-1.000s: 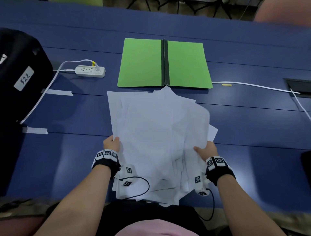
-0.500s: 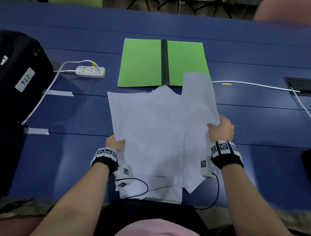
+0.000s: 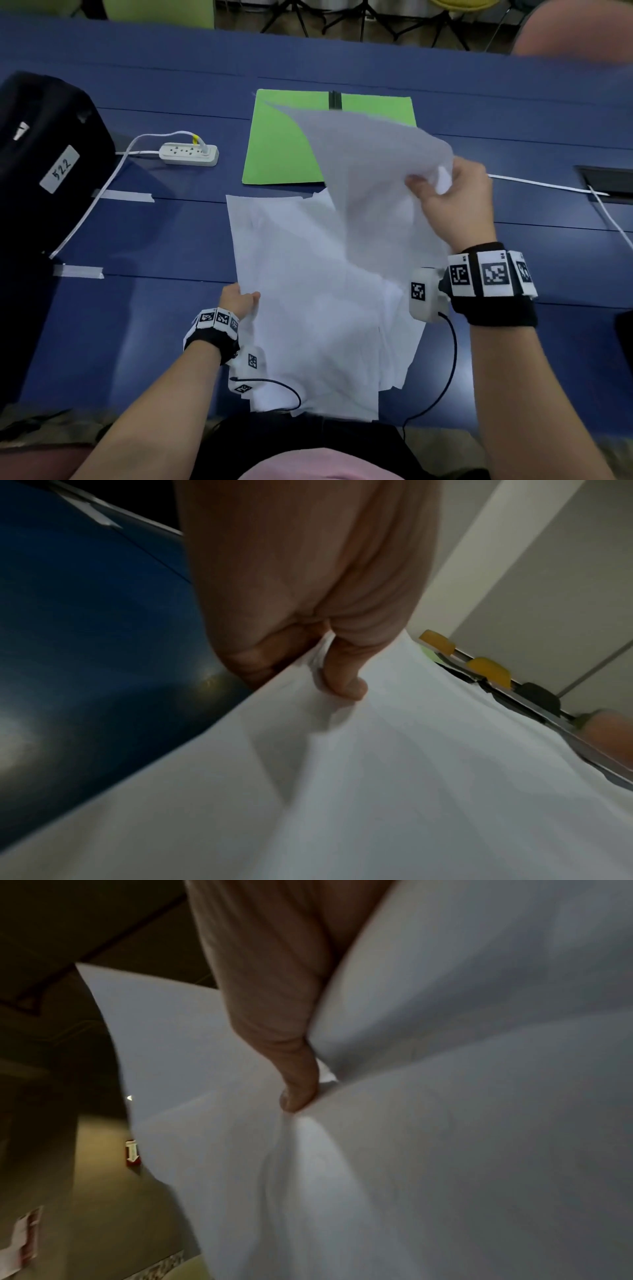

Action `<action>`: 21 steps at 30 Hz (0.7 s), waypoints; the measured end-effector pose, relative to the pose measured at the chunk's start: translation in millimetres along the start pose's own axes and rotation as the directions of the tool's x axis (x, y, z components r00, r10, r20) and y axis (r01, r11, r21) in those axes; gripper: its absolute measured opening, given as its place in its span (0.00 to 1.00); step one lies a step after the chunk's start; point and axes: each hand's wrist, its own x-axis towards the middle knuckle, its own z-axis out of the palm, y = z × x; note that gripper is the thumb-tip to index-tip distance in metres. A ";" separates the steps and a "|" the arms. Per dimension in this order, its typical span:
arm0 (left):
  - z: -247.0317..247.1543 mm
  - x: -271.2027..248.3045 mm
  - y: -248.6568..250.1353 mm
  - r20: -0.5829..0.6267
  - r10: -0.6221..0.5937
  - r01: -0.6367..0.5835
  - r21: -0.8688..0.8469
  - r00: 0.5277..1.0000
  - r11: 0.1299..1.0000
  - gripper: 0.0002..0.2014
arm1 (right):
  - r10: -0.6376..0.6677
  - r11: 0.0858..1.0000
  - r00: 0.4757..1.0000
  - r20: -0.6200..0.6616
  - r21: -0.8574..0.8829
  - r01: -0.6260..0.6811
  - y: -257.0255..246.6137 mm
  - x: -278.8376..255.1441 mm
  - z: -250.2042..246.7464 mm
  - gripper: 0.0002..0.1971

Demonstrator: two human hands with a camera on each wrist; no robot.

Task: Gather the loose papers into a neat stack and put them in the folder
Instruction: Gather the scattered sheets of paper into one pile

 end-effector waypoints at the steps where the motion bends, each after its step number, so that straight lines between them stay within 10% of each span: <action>1: 0.2 -1.7 0.9 0.013 0.018 -0.018 0.001 1.000 1.000 0.08 | -0.045 0.999 0.998 0.032 -0.017 0.046 -4.2 0.7 2.1 0.09; 11: -2.9 -12.5 17.0 0.082 0.009 -0.011 0.022 0.997 1.000 0.11 | -0.081 0.996 0.989 0.123 -0.010 0.083 -17.7 26.3 8.0 0.17; 15: -13.4 -11.9 16.5 0.178 -0.015 -0.008 0.130 0.984 0.991 0.06 | 0.151 0.971 0.933 0.327 -0.228 -0.077 39.7 21.4 43.4 0.39; 21: -11.1 -10.0 16.8 0.227 -0.021 0.018 0.017 0.974 1.000 0.17 | 0.500 0.796 0.800 0.331 -0.540 -0.274 104.0 -37.5 95.2 0.35</action>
